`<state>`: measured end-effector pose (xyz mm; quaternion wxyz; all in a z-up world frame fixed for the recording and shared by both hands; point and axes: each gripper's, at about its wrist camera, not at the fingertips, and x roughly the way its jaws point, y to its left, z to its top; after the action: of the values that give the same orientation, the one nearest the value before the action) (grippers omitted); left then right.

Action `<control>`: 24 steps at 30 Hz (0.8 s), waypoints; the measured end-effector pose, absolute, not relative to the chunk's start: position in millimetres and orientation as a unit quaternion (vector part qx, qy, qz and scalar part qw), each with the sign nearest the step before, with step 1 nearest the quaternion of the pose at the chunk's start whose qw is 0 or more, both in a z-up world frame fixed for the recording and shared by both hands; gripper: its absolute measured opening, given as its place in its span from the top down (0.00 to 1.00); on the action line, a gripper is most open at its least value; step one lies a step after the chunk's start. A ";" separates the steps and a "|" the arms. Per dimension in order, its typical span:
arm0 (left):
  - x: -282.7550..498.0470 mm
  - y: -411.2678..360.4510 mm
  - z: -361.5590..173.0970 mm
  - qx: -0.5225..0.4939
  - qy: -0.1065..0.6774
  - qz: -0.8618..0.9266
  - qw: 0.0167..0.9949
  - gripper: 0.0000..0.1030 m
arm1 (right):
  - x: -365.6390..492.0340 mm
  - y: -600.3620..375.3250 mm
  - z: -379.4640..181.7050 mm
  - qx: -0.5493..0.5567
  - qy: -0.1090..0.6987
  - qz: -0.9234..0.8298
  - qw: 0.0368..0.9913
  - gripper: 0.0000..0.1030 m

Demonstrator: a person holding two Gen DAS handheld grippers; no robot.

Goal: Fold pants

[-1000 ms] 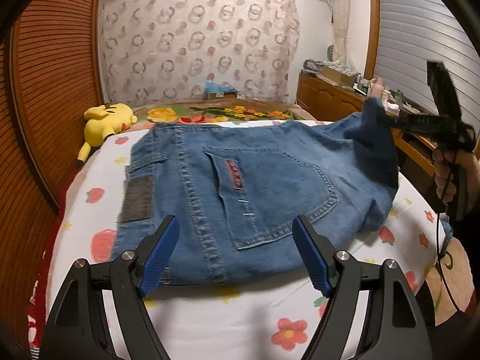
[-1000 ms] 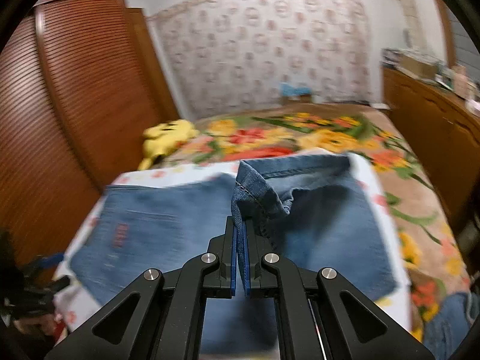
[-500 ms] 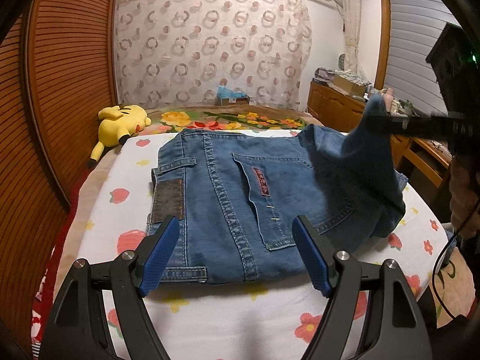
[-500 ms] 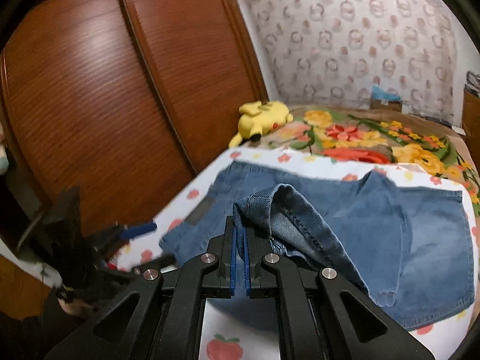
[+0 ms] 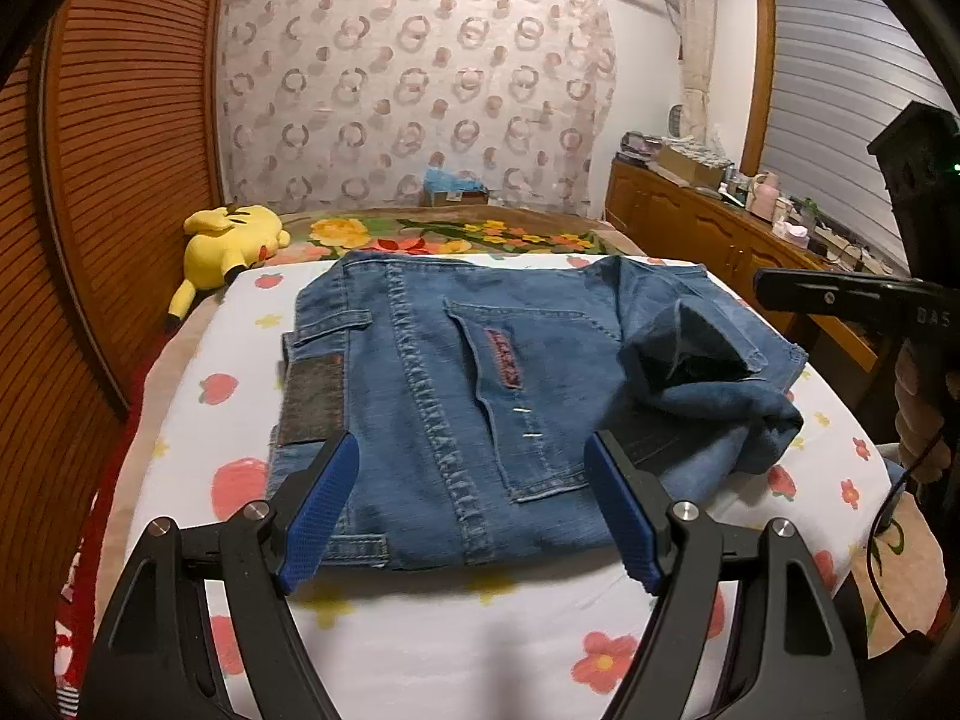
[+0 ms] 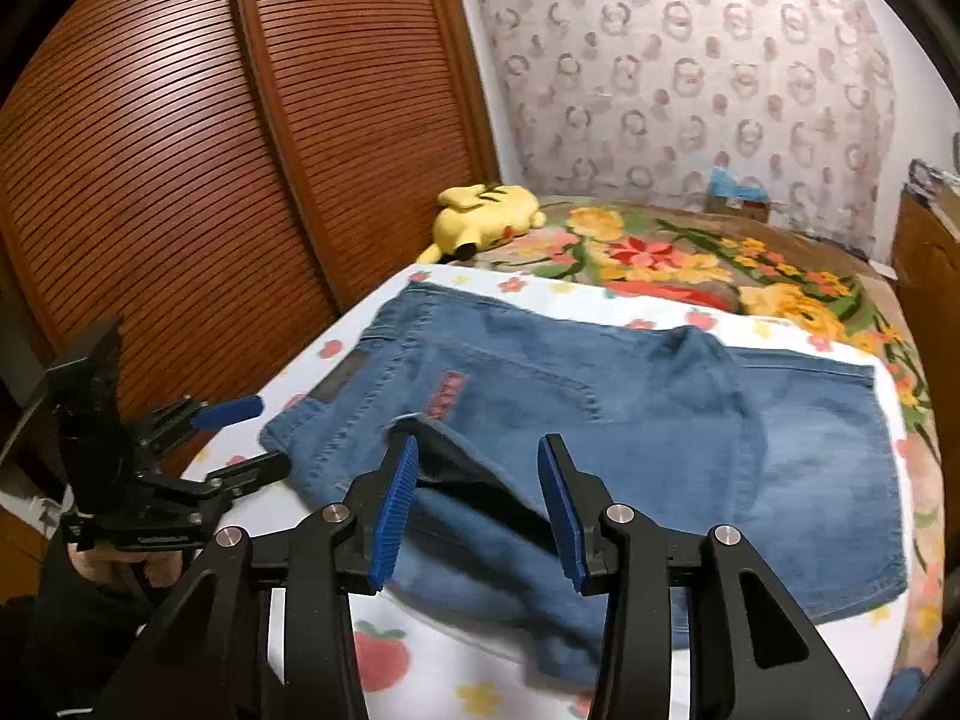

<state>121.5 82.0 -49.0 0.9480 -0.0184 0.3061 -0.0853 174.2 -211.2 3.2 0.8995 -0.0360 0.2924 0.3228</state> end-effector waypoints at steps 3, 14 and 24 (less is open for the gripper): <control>122.8 73.4 -44.9 -0.013 0.302 -0.095 0.949 0.24 | 164.3 -217.2 1.2 -0.042 0.287 0.300 0.909 0.57; 150.6 38.8 -31.6 0.000 0.297 -0.152 0.943 0.26 | 190.1 -215.4 -30.4 -0.044 0.325 0.207 0.922 0.54; 178.9 6.1 -39.7 0.022 0.323 -0.183 0.928 0.53 | 205.5 -205.6 -48.0 -0.006 0.371 0.200 0.907 0.53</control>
<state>178.9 6.1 -39.7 0.9283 0.0218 0.3229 -0.1834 205.5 -205.6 -48.0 0.9069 -0.0064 0.3708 0.2001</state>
